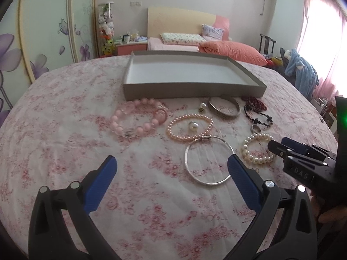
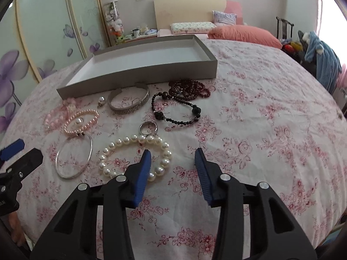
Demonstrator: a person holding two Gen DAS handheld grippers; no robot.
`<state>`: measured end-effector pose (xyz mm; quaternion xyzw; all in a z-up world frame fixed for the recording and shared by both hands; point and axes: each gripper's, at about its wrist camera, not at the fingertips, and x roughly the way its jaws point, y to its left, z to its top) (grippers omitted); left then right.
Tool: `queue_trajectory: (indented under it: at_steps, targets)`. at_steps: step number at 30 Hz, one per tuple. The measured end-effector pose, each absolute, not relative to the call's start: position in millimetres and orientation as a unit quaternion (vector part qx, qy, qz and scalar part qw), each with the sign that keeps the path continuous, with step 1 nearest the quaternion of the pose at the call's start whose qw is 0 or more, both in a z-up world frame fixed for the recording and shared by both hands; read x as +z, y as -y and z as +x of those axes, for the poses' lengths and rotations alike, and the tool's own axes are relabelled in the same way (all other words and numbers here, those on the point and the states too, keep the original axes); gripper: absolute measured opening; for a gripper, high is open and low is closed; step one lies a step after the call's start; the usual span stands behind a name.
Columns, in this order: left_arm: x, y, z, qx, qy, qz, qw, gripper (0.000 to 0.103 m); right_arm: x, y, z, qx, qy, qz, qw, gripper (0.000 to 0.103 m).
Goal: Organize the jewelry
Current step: 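Grasp the white pearl bracelet with the right tool while the left tool approaches the silver bangle, then close the left tool on the silver hoop bangle while the right tool lifts the pearls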
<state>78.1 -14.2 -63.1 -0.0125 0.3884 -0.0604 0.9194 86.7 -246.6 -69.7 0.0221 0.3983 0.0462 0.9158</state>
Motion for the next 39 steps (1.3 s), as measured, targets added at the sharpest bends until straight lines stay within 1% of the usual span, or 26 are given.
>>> queue_trajectory:
  at_steps: [1,3,4,5,6,13,19,26,30,34,36,38,39]
  targets:
    - [-64,18,81,-0.063,-0.392,-0.011,0.918,0.099,-69,244,83,0.045,-0.397,0.011,0.917,0.035]
    - [-66,25,85,-0.070,-0.401,-0.007,0.913,0.099,-70,242,86,0.044,-0.394,0.003,0.918,0.024]
    - [-67,27,87,-0.072,-0.405,-0.004,0.912,0.099,-69,241,83,0.050,-0.393,0.001,0.918,0.021]
    - [-69,31,89,-0.074,-0.411,-0.002,0.909,0.099,-69,242,84,0.051,-0.393,0.002,0.918,0.014]
    - [-70,34,91,-0.076,-0.416,0.000,0.906,0.099,-68,243,83,0.049,-0.392,0.001,0.919,0.011]
    - [-83,52,102,-0.077,-0.449,0.019,0.890,0.099,-68,276,88,-0.005,-0.391,0.032,0.920,0.011]
    - [-91,63,117,-0.058,-0.470,0.029,0.880,0.099,-69,284,92,-0.005,-0.390,0.039,0.920,0.011]
    - [-93,66,125,-0.039,-0.466,0.030,0.883,0.099,-70,288,92,0.003,-0.389,0.050,0.920,0.011]
    - [-90,69,125,-0.042,-0.460,0.032,0.887,0.088,-70,289,93,0.008,-0.391,0.055,0.919,0.012]
    - [-89,74,122,-0.042,-0.456,0.034,0.888,0.084,-70,290,92,0.011,-0.396,0.057,0.916,0.012]
    - [-88,75,121,-0.043,-0.454,0.033,0.889,0.082,-70,289,92,0.011,-0.396,0.056,0.917,0.014]
    - [-88,76,118,-0.045,-0.449,0.033,0.892,0.076,-71,287,92,0.012,-0.395,0.054,0.917,0.018]
    - [-87,76,117,-0.046,-0.446,0.033,0.893,0.069,-71,286,91,0.013,-0.395,0.052,0.917,0.021]
